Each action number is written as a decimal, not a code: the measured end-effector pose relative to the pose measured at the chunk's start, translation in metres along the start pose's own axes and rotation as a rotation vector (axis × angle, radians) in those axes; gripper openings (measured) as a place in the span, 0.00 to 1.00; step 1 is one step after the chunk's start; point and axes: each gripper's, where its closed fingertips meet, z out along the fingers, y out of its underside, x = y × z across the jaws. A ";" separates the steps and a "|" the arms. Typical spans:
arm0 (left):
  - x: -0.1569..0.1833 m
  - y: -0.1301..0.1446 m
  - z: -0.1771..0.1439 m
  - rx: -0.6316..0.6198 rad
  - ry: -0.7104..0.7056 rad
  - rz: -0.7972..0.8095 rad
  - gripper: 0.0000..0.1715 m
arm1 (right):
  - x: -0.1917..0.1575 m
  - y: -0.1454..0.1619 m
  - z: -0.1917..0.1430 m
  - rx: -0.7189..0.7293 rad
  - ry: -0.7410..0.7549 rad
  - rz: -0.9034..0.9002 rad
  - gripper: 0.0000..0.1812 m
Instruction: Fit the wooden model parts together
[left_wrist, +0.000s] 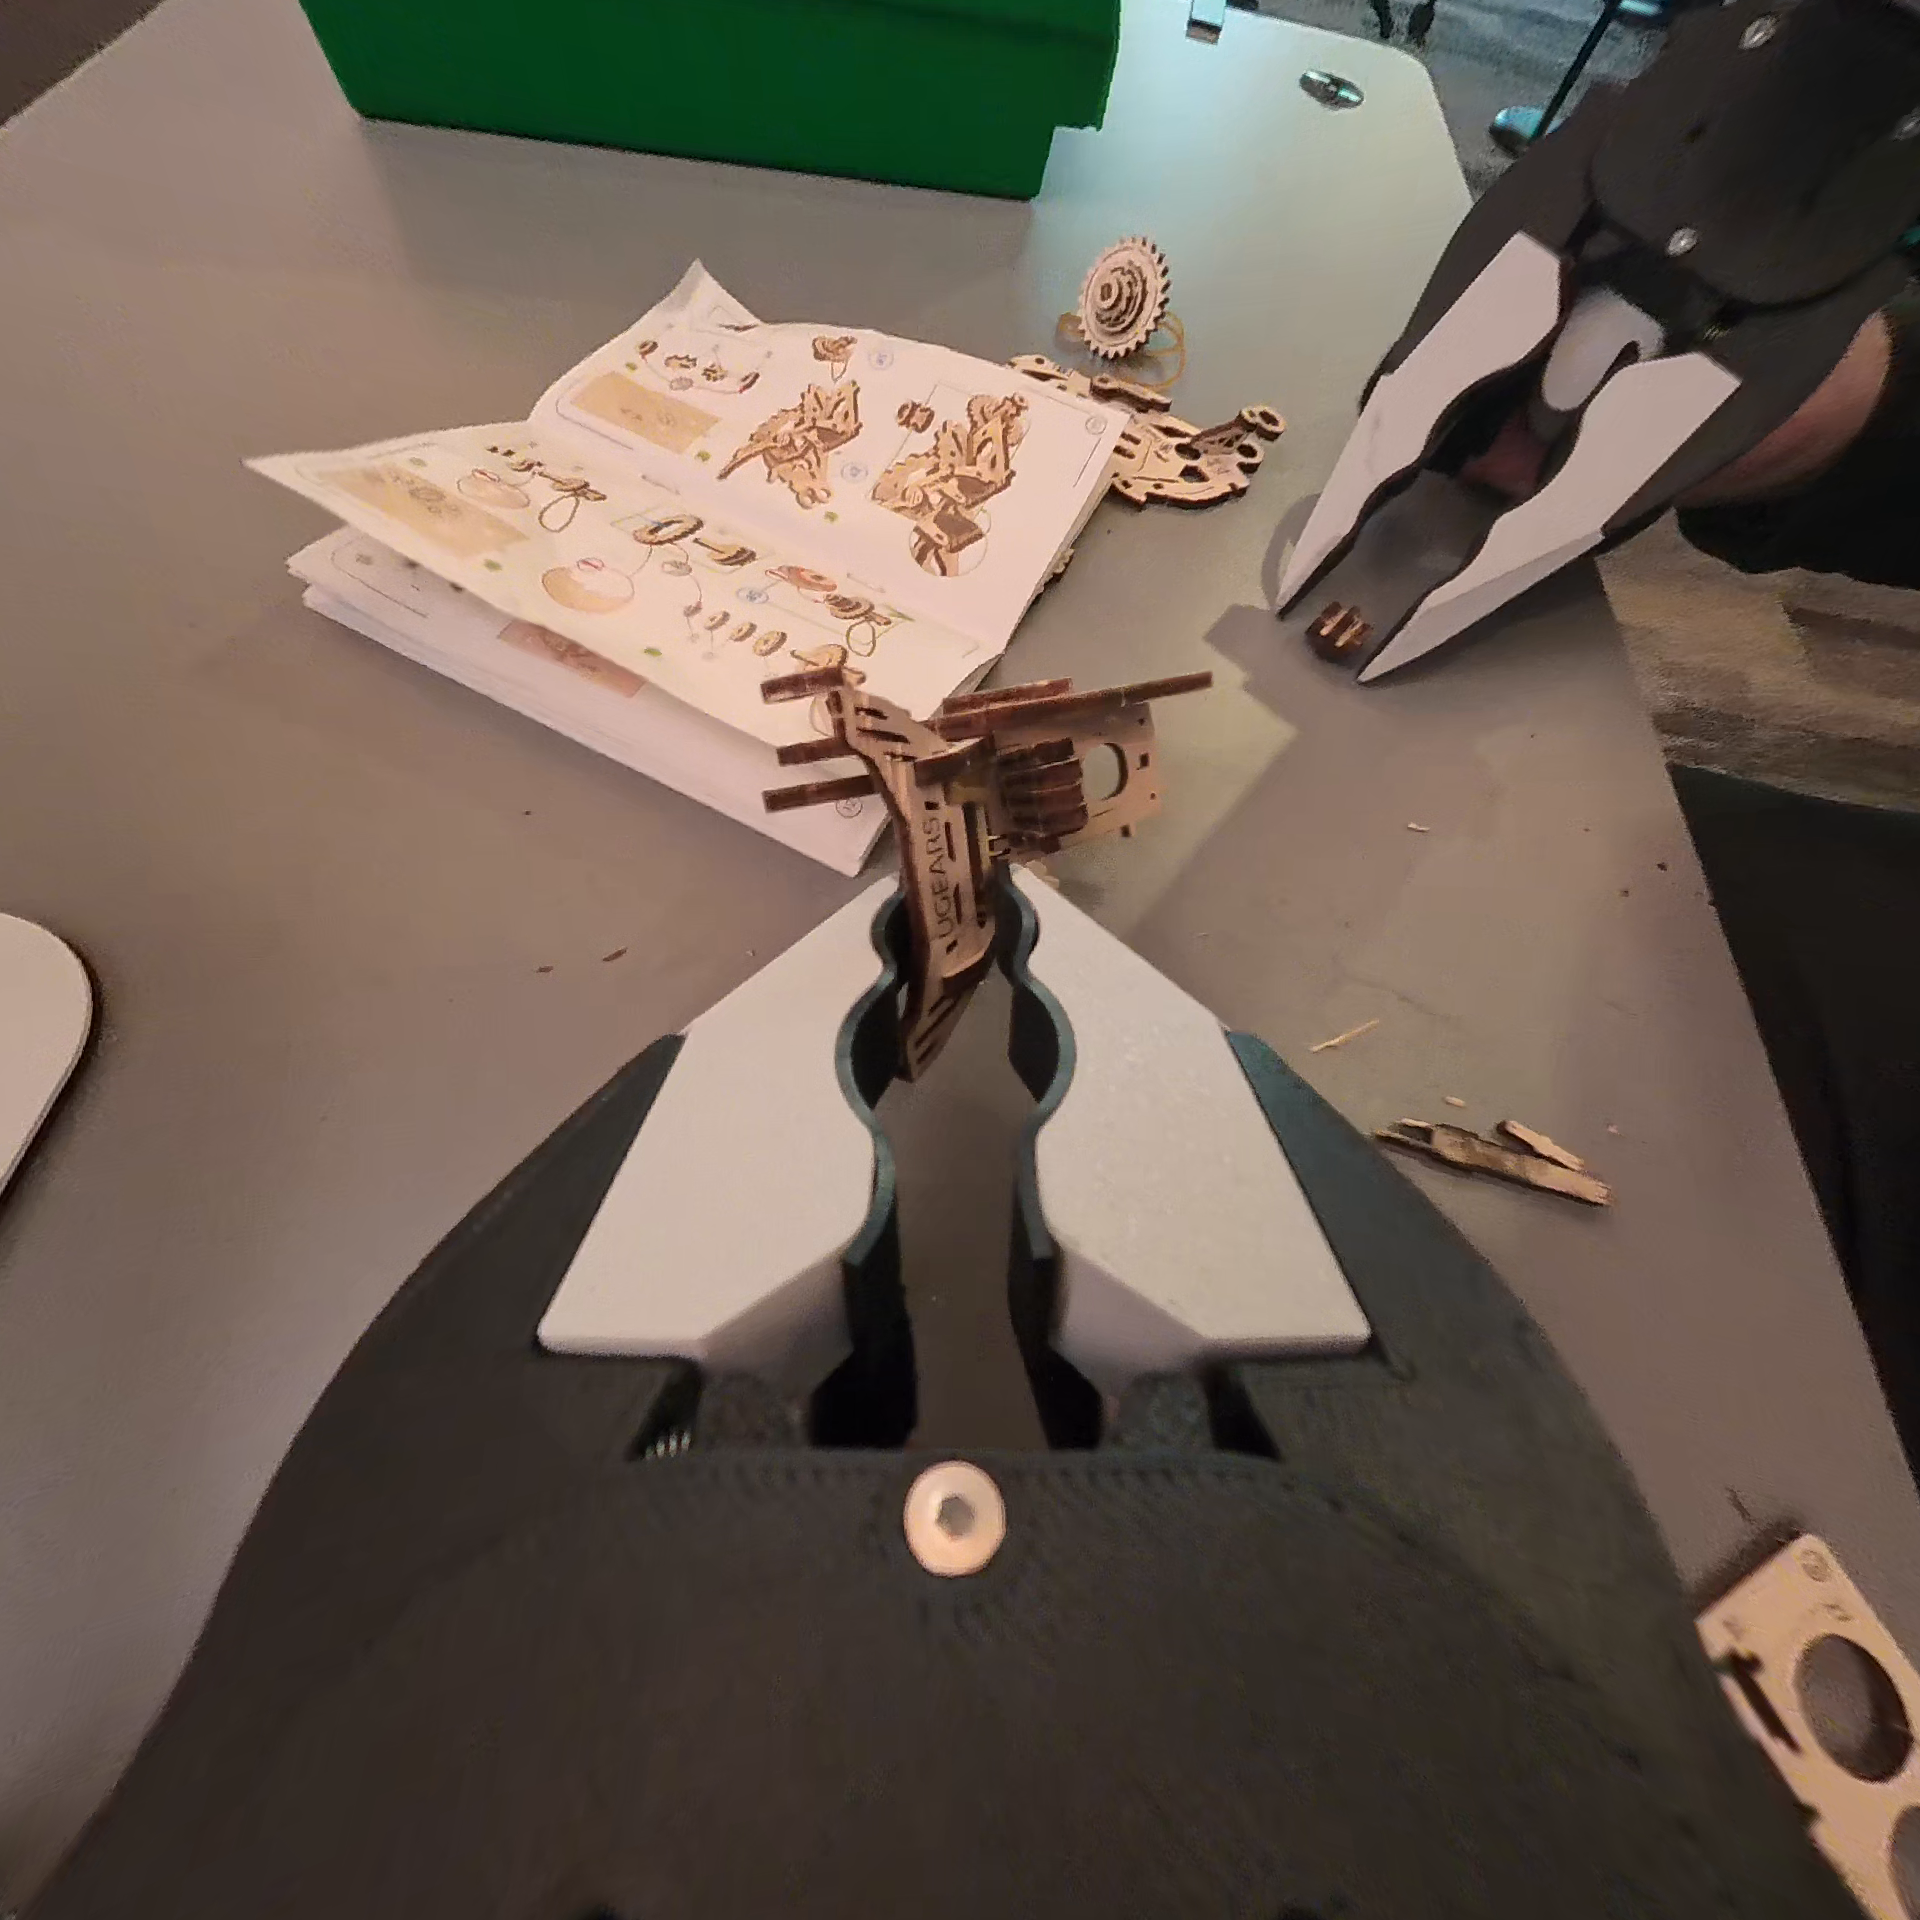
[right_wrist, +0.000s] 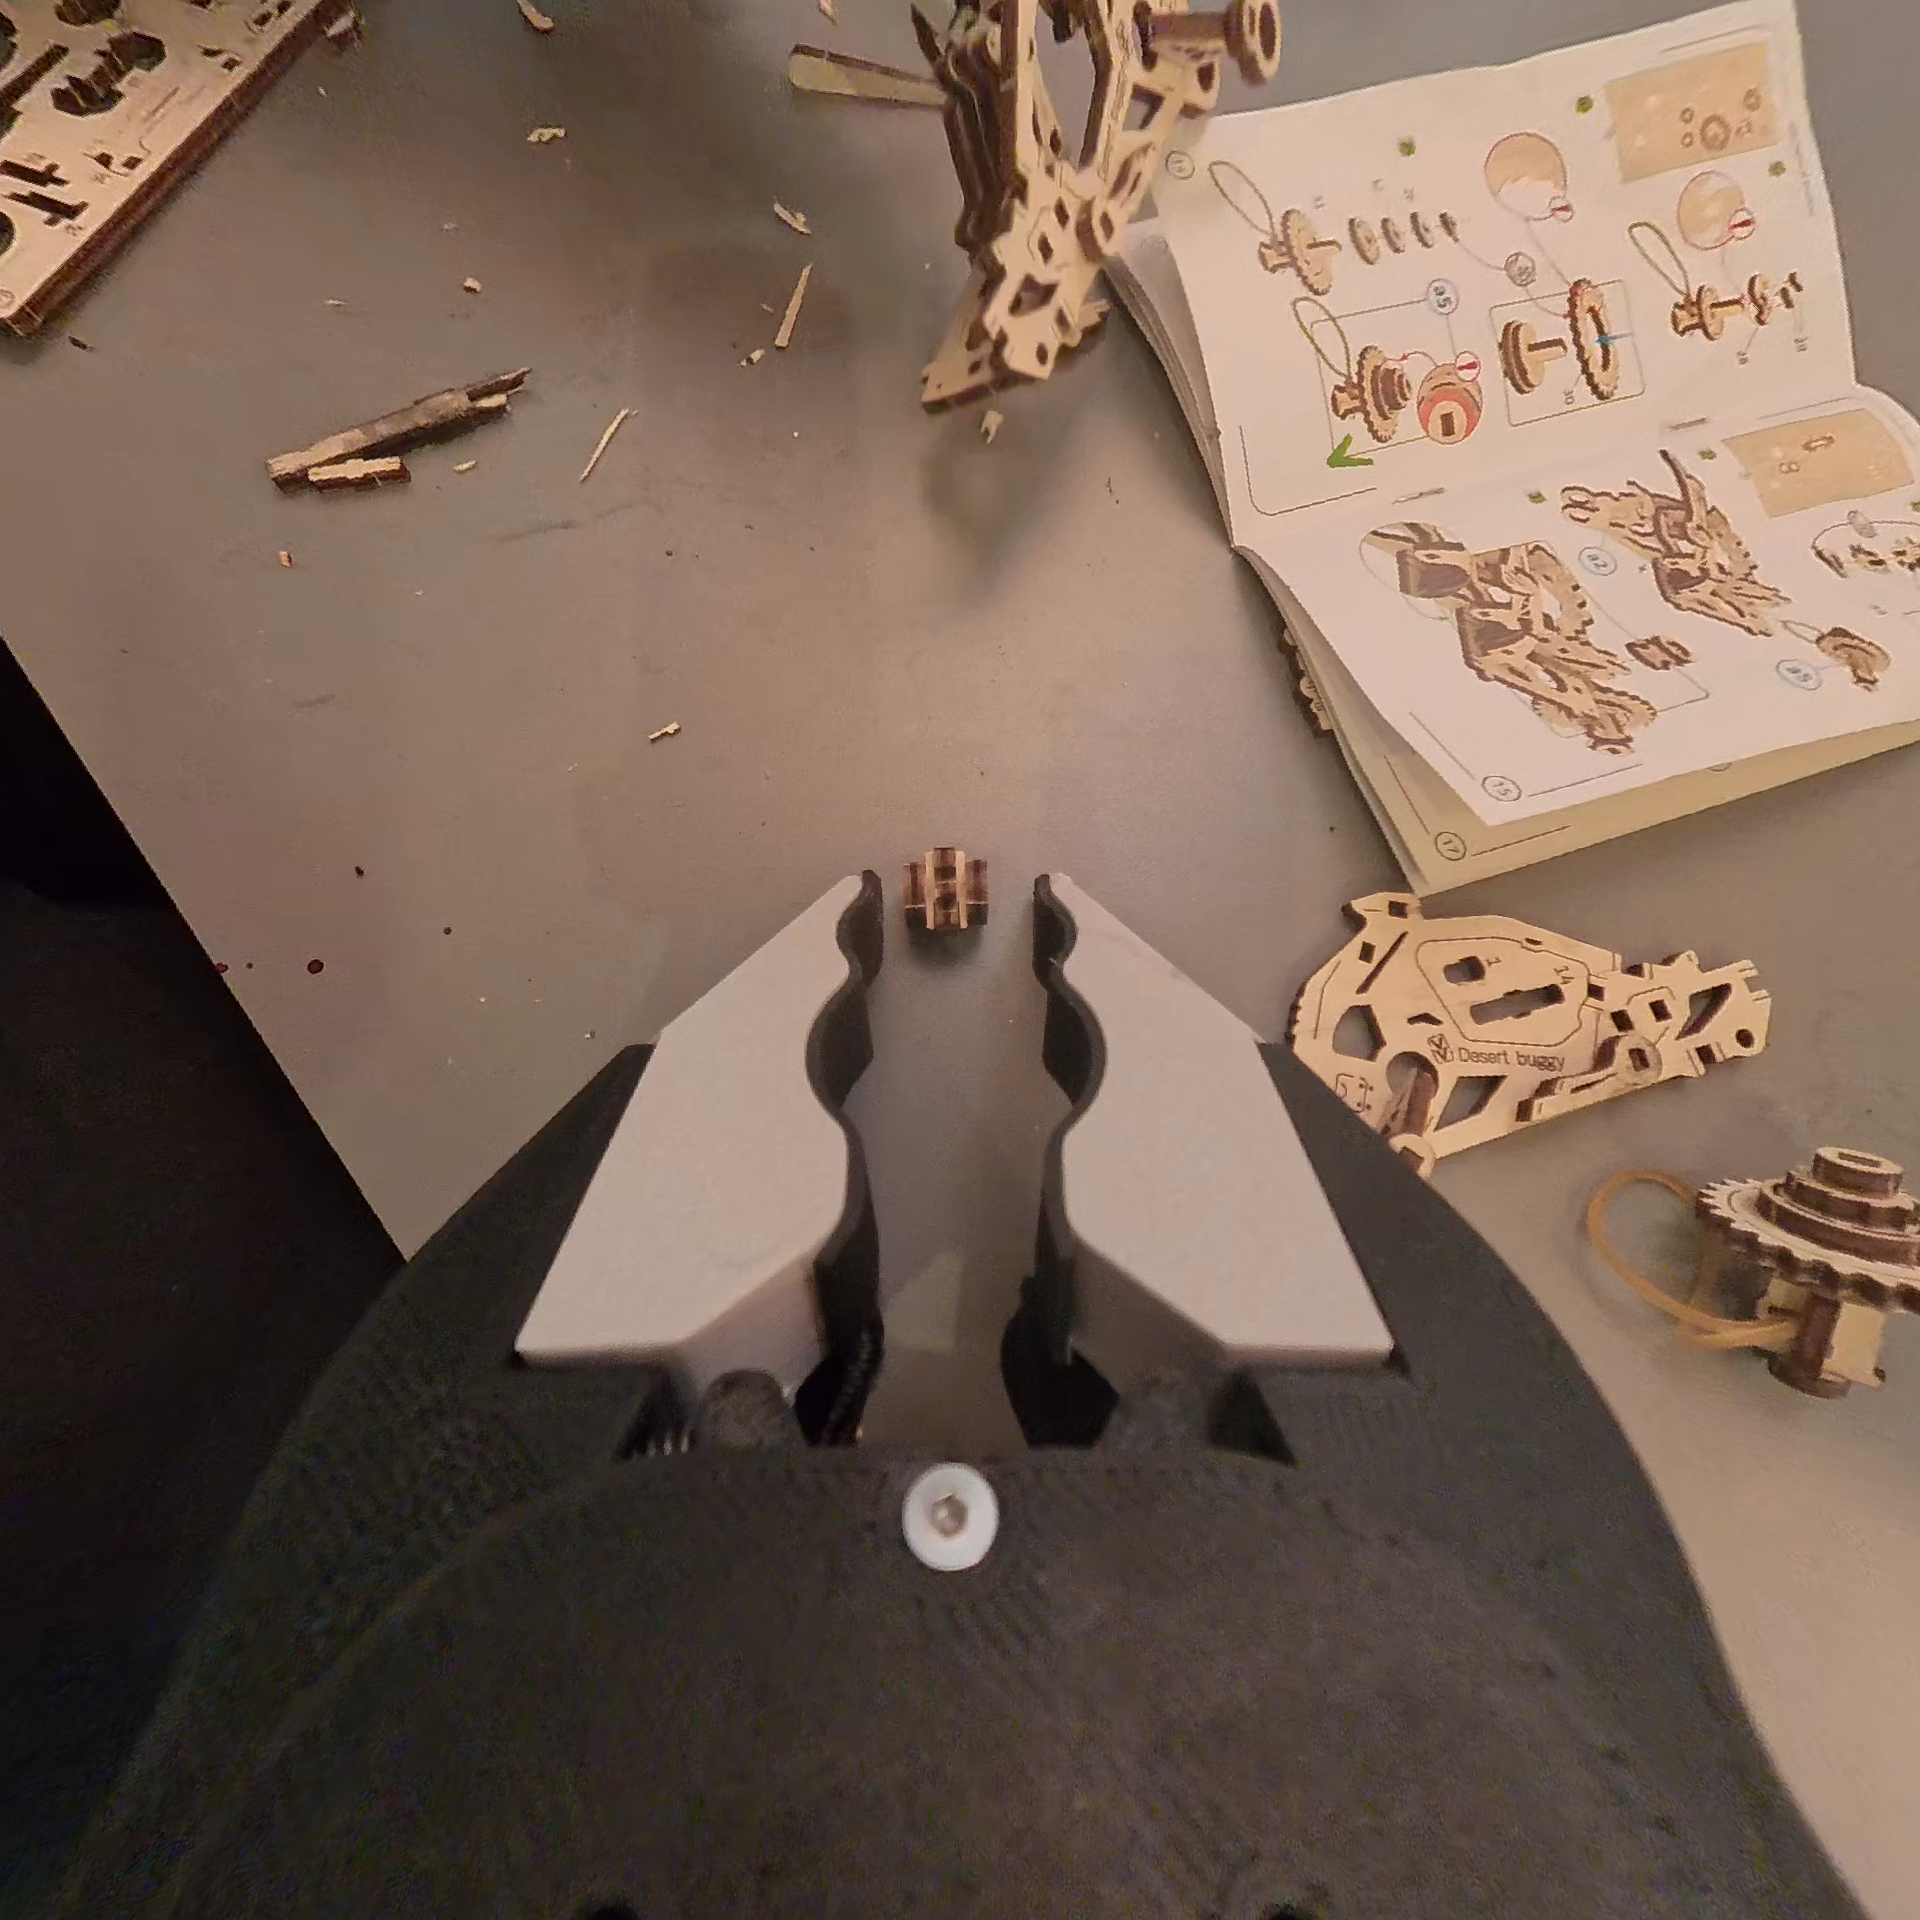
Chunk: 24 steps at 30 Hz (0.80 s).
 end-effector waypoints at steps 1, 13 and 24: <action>0.000 -0.002 -0.002 -0.001 -0.001 0.000 0.07 | 0.000 0.000 0.000 0.000 0.000 0.000 0.15; 0.011 -0.008 -0.013 -0.105 -0.013 -0.063 0.07 | -0.003 -0.002 -0.001 0.008 -0.007 -0.038 0.16; 0.054 -0.008 -0.012 -0.205 0.018 -0.188 0.07 | -0.011 -0.003 -0.003 0.019 -0.052 -0.059 0.16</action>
